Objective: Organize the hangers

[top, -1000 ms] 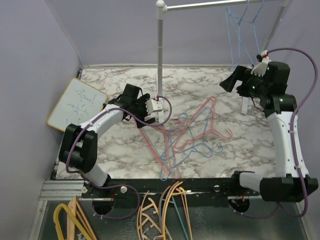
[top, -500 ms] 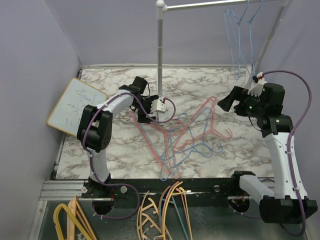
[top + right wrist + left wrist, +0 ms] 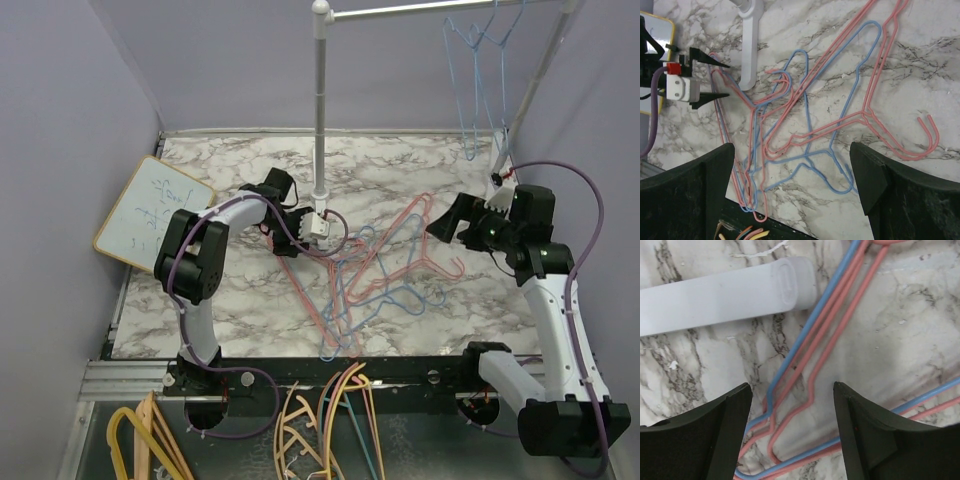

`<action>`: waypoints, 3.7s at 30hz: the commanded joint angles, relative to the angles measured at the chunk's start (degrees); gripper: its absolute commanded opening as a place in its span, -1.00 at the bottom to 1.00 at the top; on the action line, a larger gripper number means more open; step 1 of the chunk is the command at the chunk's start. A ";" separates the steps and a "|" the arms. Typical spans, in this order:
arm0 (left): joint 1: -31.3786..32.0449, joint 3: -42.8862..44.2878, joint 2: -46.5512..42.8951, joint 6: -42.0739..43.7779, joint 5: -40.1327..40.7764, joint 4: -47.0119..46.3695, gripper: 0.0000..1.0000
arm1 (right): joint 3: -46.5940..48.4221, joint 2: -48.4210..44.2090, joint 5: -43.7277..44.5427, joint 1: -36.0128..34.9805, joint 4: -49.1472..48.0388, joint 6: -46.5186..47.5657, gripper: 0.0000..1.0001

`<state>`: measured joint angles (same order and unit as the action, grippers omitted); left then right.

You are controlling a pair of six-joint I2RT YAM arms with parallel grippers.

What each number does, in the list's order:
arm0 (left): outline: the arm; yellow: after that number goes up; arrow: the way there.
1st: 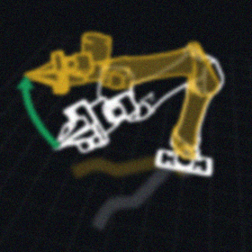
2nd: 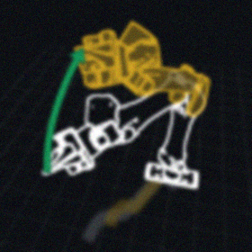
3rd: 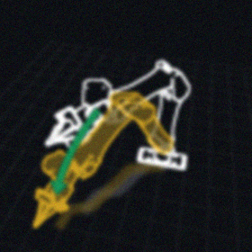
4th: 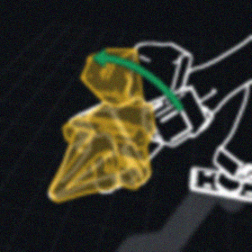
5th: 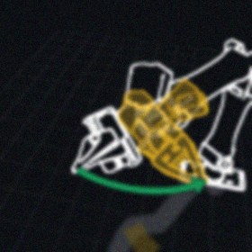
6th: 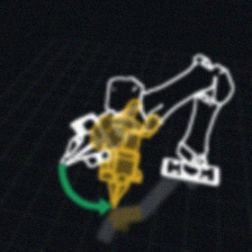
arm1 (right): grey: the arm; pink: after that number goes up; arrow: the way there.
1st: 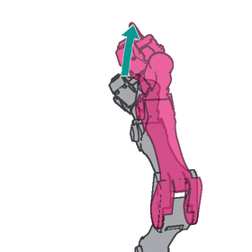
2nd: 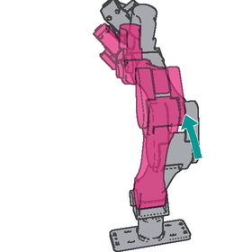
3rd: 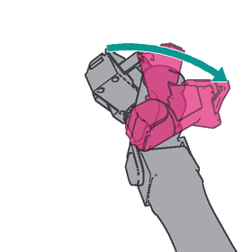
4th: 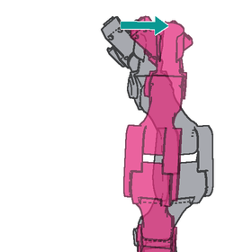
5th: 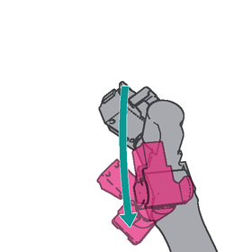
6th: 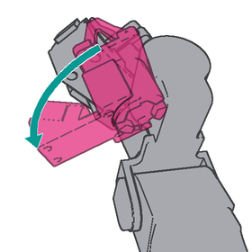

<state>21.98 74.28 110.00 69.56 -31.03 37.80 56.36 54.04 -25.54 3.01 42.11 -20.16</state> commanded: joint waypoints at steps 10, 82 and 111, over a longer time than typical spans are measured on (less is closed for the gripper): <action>0.17 6.19 3.42 -3.20 0.52 2.34 -0.79 | -5.02 -4.66 -3.01 -0.10 0.39 0.44 0.97; -10.69 4.23 -27.66 -32.96 3.92 -6.00 0.98 | 7.98 -13.69 14.30 -14.19 12.01 1.28 -0.98; -12.66 5.86 -22.25 -42.70 8.22 2.88 0.98 | 43.85 21.82 21.75 -14.17 -6.75 6.05 -0.98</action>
<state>9.43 79.96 87.24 26.30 -23.07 40.40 96.84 72.49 -5.02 -11.20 39.66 -15.11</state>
